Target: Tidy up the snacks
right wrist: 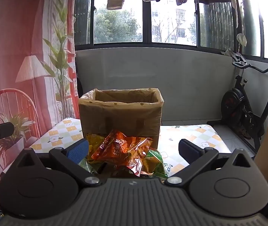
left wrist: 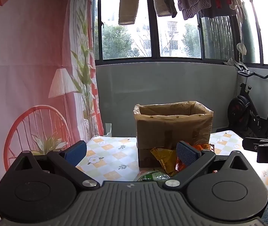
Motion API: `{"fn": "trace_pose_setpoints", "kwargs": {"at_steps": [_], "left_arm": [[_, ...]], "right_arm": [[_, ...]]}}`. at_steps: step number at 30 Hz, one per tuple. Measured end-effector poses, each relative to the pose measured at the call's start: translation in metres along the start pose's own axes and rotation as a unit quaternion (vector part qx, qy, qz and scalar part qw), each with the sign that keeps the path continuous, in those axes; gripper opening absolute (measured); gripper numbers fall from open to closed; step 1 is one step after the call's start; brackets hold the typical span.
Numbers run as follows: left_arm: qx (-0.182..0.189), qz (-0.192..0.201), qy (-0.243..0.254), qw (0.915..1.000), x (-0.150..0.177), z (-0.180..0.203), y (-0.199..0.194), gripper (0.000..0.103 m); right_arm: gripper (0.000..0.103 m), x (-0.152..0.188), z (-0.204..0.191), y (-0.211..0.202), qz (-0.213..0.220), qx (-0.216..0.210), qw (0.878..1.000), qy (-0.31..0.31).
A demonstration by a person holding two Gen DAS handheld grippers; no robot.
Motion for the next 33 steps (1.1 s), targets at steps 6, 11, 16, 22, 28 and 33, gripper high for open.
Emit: {"fn": "trace_pose_setpoints", "kwargs": {"at_steps": [6,11,16,22,28,33], "left_arm": [[0.002,-0.001,0.0,1.0,0.0004,-0.0008,0.0012,0.102],[0.002,-0.001,0.001,1.0,0.0011,-0.0014,0.0017,0.102],[0.003,-0.001,0.001,1.0,0.0013,-0.0013,0.0017,0.102],[0.002,-0.001,0.001,1.0,0.0015,-0.0011,0.0017,0.102],[0.002,-0.001,0.001,1.0,0.0018,-0.0015,0.0018,0.102],[0.002,-0.002,0.001,1.0,0.0019,-0.0017,0.0019,0.102]], "right_arm": [[0.103,-0.0001,-0.0009,-0.0002,0.001,0.0,1.0,-0.002],[0.103,-0.0017,0.0007,-0.0039,0.0,0.0,1.0,-0.001],[0.103,-0.0008,0.0008,-0.0031,0.001,0.0,1.0,0.0],[0.103,-0.0001,0.0003,-0.0023,0.001,-0.001,1.0,0.001],[0.103,-0.001,0.0045,-0.0057,0.001,-0.001,1.0,0.002],[0.103,0.0012,0.0037,0.0,-0.001,0.0,1.0,0.005]]}}
Point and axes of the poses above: each gripper's, at about its wrist camera, not at the fingertips, and y roughly the way its jaws point, z to its right, x to its underside, the point moved 3 cm from there along y, roughly the way its jaws point
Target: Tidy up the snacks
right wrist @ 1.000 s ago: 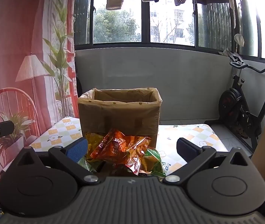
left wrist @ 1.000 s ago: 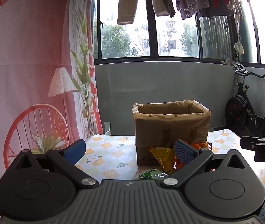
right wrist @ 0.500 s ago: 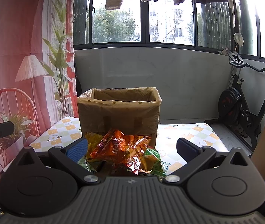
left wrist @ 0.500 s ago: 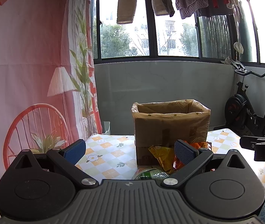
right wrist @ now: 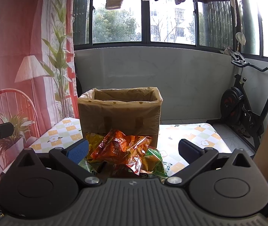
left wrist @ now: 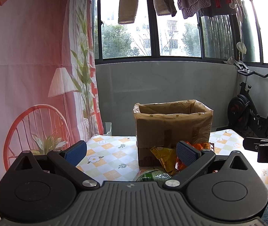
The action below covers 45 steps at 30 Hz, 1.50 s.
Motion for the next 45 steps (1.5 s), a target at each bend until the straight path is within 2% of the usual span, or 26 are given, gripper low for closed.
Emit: {"fn": "trace_pose_setpoints", "kwargs": {"at_steps": [39,45], "left_arm": [[-0.001,-0.001,-0.006,1.0,0.0012,-0.002,0.0003,0.102],[-0.005,-0.007,-0.006,0.9999,-0.0023,-0.003,0.0051,0.102]], "right_arm": [[0.103,0.0013,0.0019,0.0004,0.001,-0.001,1.0,0.003],[0.103,-0.0015,0.0054,0.0039,0.001,-0.013,1.0,0.015]]}}
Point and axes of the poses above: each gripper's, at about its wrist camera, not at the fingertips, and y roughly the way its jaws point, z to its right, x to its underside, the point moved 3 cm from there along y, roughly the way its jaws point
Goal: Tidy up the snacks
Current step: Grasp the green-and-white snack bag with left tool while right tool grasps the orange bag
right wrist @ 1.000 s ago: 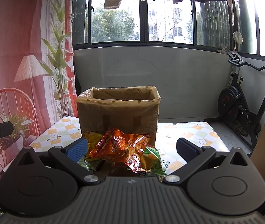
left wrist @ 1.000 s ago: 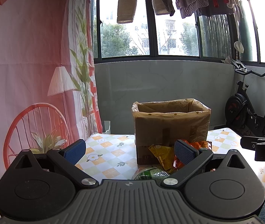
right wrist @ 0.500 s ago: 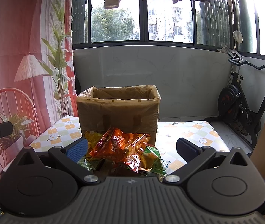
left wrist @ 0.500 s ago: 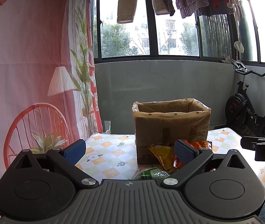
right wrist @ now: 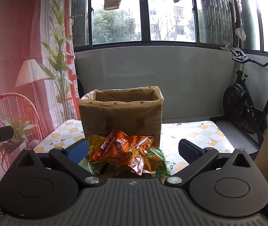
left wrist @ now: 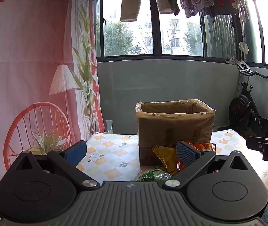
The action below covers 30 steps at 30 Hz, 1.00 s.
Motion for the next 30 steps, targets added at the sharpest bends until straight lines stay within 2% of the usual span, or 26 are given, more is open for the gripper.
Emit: {"fn": "trace_pose_setpoints", "kwargs": {"at_steps": [5,9,14,17,19,23,27,30], "left_arm": [[-0.016,0.014,0.003,0.9998,-0.016,-0.007,0.023,0.103],[-0.033,0.013,-0.014,0.9993,-0.027,-0.014,0.053,0.103],[-0.007,-0.008,-0.047,0.9988,-0.031,-0.027,0.093,0.103],[-0.01,-0.007,-0.052,0.9986,-0.03,-0.031,0.11,0.103],[-0.016,-0.01,-0.05,0.9986,-0.029,-0.031,0.12,0.103],[-0.024,-0.021,-0.059,0.9977,-0.024,-0.034,0.139,0.102],[-0.012,-0.031,-0.062,0.9975,-0.016,-0.032,0.157,0.102],[0.011,-0.038,-0.065,0.9971,-0.01,-0.029,0.168,0.102]], "right_arm": [[0.103,-0.012,0.012,0.011,0.035,-0.012,0.999,0.016],[0.103,-0.03,0.021,0.042,0.042,-0.007,0.999,0.009],[0.103,-0.04,0.023,0.085,0.063,-0.041,0.997,0.033],[0.103,-0.043,0.021,0.111,0.078,-0.04,0.996,0.036],[0.103,-0.045,0.017,0.126,0.069,-0.033,0.997,0.017],[0.103,-0.045,0.013,0.155,0.042,-0.051,0.998,0.006],[0.103,-0.034,0.014,0.168,0.04,-0.039,0.998,0.012],[0.103,-0.026,0.016,0.177,0.034,-0.047,0.998,0.005]]}}
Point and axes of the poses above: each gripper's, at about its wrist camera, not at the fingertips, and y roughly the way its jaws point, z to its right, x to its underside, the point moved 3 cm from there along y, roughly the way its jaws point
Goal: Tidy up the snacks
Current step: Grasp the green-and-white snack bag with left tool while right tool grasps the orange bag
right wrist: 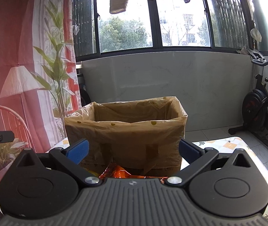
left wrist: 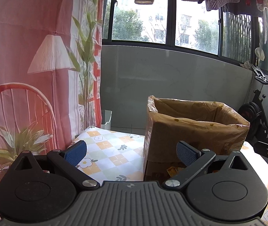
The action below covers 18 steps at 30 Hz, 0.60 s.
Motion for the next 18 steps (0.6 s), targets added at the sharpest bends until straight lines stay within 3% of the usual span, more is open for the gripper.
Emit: {"fn": "trace_pose_setpoints", "kwargs": {"at_steps": [6,10,18], "left_arm": [[0.006,-0.011,-0.005,0.9999,0.007,0.002,0.021,0.102],[-0.017,-0.01,-0.004,0.9998,0.016,0.002,0.031,0.102],[-0.027,-0.061,-0.025,0.9974,0.037,-0.006,0.053,0.101]], "right_arm": [[0.103,0.015,0.005,0.014,-0.015,0.01,1.0,-0.013],[0.103,0.028,0.01,0.022,-0.031,-0.008,0.999,-0.015],[0.102,0.057,0.027,0.041,-0.085,-0.012,0.996,0.008]]}}
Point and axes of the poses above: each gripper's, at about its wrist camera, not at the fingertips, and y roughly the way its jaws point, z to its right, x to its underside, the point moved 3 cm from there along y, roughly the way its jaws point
